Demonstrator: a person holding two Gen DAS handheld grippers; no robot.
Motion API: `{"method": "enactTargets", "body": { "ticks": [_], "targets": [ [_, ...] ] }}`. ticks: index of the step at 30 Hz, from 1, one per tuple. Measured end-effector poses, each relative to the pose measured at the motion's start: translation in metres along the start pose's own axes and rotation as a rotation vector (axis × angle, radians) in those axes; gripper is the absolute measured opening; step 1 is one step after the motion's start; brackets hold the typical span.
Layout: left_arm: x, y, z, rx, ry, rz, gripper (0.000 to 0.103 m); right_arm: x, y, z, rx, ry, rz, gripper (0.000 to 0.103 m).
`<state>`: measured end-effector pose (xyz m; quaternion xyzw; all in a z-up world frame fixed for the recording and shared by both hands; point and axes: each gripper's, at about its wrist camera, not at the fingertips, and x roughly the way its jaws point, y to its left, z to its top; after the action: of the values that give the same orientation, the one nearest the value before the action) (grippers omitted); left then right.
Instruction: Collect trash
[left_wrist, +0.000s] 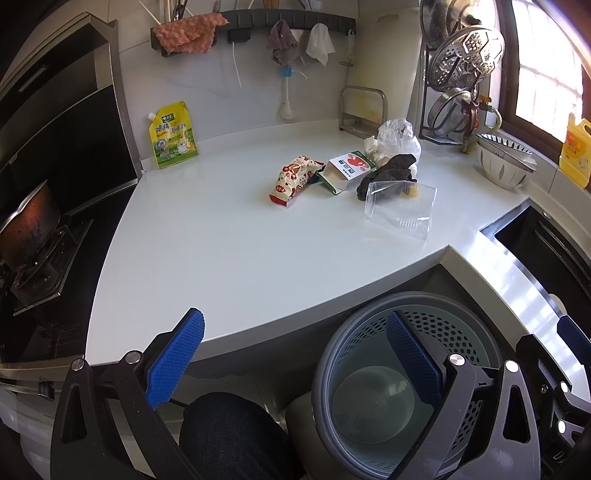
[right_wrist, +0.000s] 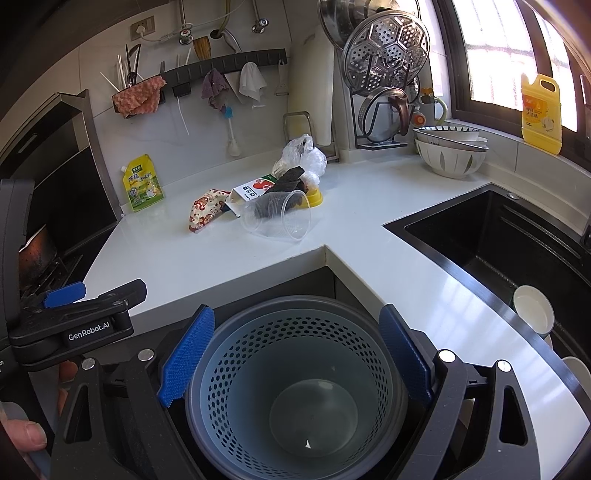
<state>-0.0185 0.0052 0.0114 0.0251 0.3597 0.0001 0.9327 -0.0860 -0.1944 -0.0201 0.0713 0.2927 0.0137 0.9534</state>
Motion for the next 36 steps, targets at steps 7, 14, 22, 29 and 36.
{"method": "enactTargets", "body": {
  "ticks": [7,14,22,29,36],
  "targets": [
    [0.000,0.000,0.000,0.000,0.000,0.000,0.097,0.000,0.001,0.000,-0.002,-0.001,0.003,0.087],
    [0.003,-0.001,0.000,-0.001,0.005,-0.004,0.097,0.002,0.004,0.002,-0.005,0.006,0.005,0.087],
    [0.021,-0.001,0.005,0.002,0.031,-0.011,0.097,0.022,0.000,0.008,-0.021,0.026,0.014,0.087],
    [0.053,0.007,0.029,-0.006,0.027,0.003,0.097,0.056,-0.012,0.031,-0.029,0.036,0.020,0.087],
    [0.088,0.011,0.055,-0.001,0.017,0.020,0.097,0.106,-0.014,0.058,-0.045,0.058,0.033,0.087]
  ]
}}
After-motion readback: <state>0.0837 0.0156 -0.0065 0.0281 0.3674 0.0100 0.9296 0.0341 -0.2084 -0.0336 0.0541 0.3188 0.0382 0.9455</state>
